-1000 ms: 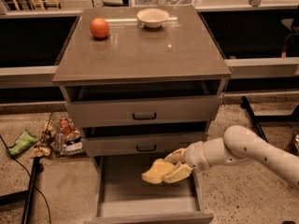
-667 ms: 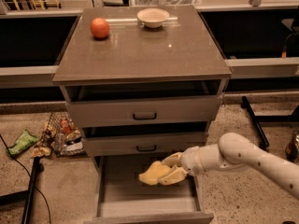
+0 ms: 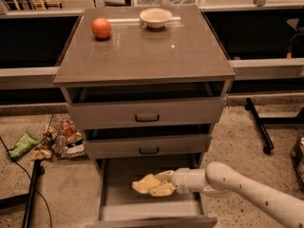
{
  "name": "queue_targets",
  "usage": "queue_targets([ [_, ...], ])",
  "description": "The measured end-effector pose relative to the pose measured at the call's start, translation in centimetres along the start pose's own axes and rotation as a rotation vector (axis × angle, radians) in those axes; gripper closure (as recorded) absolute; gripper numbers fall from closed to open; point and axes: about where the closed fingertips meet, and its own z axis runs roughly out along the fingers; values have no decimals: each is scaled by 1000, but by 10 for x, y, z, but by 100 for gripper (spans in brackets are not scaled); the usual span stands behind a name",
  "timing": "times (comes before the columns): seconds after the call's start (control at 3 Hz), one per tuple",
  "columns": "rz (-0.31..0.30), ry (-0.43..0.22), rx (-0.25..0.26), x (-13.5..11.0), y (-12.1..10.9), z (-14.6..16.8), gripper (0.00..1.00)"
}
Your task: Place sponge into bottom drawer
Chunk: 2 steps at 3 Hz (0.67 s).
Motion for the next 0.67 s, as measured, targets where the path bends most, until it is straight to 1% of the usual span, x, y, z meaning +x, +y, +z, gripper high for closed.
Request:
queue_targets([
  [0.33,77,-8,8,33,-25,40,100],
  [0.67,146,6,2,61,-44,69,100],
])
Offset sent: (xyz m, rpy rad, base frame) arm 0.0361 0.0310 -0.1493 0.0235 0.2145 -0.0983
